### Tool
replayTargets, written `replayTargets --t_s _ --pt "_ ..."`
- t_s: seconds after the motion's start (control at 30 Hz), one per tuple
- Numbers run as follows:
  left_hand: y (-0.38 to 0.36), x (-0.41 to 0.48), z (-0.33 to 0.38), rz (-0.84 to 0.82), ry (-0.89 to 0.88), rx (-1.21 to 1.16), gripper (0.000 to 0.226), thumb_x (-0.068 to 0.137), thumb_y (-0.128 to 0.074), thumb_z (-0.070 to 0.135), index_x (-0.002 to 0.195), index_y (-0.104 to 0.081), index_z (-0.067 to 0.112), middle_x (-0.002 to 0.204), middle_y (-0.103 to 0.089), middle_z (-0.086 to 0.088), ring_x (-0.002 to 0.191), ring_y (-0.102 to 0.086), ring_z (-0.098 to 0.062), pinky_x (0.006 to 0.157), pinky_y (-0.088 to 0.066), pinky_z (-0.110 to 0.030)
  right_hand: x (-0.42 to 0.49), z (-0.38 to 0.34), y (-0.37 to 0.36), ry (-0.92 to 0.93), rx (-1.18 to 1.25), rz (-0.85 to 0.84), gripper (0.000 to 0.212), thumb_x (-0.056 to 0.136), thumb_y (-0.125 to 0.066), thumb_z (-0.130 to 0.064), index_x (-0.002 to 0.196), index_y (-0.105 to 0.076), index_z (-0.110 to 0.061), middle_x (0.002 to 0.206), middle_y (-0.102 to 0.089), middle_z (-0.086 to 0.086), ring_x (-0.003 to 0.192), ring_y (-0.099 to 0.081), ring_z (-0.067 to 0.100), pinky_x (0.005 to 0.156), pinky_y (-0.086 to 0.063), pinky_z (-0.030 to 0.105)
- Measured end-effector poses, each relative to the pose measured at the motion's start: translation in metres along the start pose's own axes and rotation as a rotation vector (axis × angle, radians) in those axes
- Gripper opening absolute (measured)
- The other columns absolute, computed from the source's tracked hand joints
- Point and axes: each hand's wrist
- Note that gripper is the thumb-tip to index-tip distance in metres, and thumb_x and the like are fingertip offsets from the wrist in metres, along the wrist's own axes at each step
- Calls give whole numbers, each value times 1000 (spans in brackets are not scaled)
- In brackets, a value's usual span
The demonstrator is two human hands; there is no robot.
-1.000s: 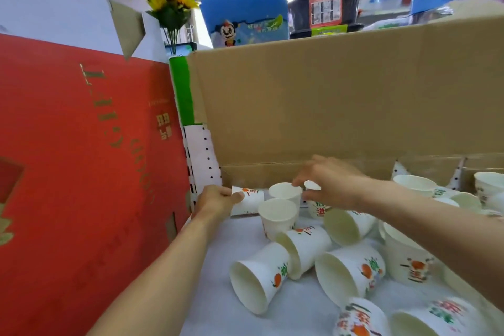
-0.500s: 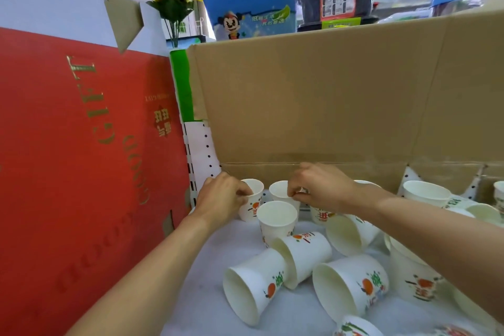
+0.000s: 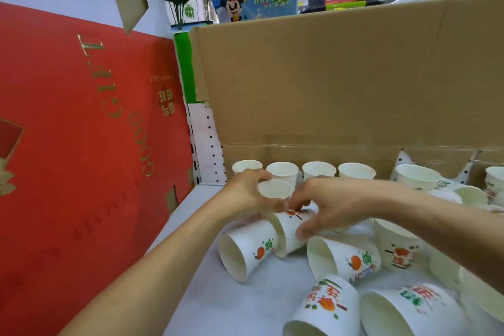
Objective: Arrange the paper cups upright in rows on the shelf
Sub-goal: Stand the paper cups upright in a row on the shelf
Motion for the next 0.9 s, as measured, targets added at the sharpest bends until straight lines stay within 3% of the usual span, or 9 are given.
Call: replayTargets --t_s 0.13,0.27,0.33,0.43,0.57,0.67,0.73,0.83,0.9 --pt "2 -7 -3 64 3 22 68 59 -81 58 119 -64 31 107 -66 13 99 -60 -7 88 -52 -36 2 -7 -7 6 75 -70 53 79 -74 -44 128 -53 -42 120 -61 -19 105 -56 7 89 -43 28" --pt "12 -14 -20 182 113 71 83 52 -78 63 125 -62 26 111 -66 7 100 -61 -14 83 -53 -33 12 -17 -16 -32 -26 -49 76 67 -78 -55 133 -41 -45 119 -48 -9 113 -45 16 95 -43 36" --pt "17 -18 -28 218 141 68 65 59 -81 54 116 -67 25 101 -69 8 92 -63 -13 73 -52 -30 18 -21 -21 -34 -57 -39 82 63 -78 -58 132 -37 -47 114 -44 -9 112 -41 18 96 -43 41" --pt "23 -28 -30 253 152 35 42 65 -83 44 99 -68 26 91 -65 11 90 -62 -14 74 -51 -32 23 -22 -25 -32 -81 -15 78 63 -78 -57 129 -38 -45 107 -43 -10 104 -41 16 89 -44 38" --pt "24 -33 -30 267 117 13 53 68 -84 39 114 -66 18 93 -58 11 89 -55 -12 71 -45 -28 22 -8 -9 -109 -30 115 72 65 -78 -51 127 -42 -40 103 -41 -10 103 -48 17 89 -47 36" --pt "26 -31 -35 257 121 28 53 67 -83 43 108 -67 15 100 -66 5 91 -59 -15 77 -51 -36 23 3 3 -170 115 243 77 67 -80 -42 131 -39 -35 118 -47 -4 101 -51 17 86 -48 33" --pt "27 -30 -36 253 131 28 59 68 -83 43 116 -65 14 110 -65 3 96 -58 -15 81 -50 -34 26 4 2 -172 240 306 79 67 -81 -38 134 -37 -32 119 -51 -5 101 -52 16 80 -46 30" --pt "27 -30 -34 251 112 -10 65 68 -85 38 125 -60 19 111 -59 7 103 -54 -13 82 -42 -27 36 -2 -8 -160 339 330 80 70 -80 -35 136 -36 -29 121 -53 -4 104 -52 15 77 -43 28" --pt "27 -32 -35 258 108 -45 73 65 -86 40 129 -56 23 122 -58 5 113 -53 -15 86 -40 -27 43 -3 -14 -159 360 319 82 71 -81 -33 139 -35 -27 125 -52 -3 106 -51 16 83 -44 28"
Point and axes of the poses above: each hand's wrist, its own x-axis towards the middle knuckle, its own y-axis out of the back of the hand, z = x × y
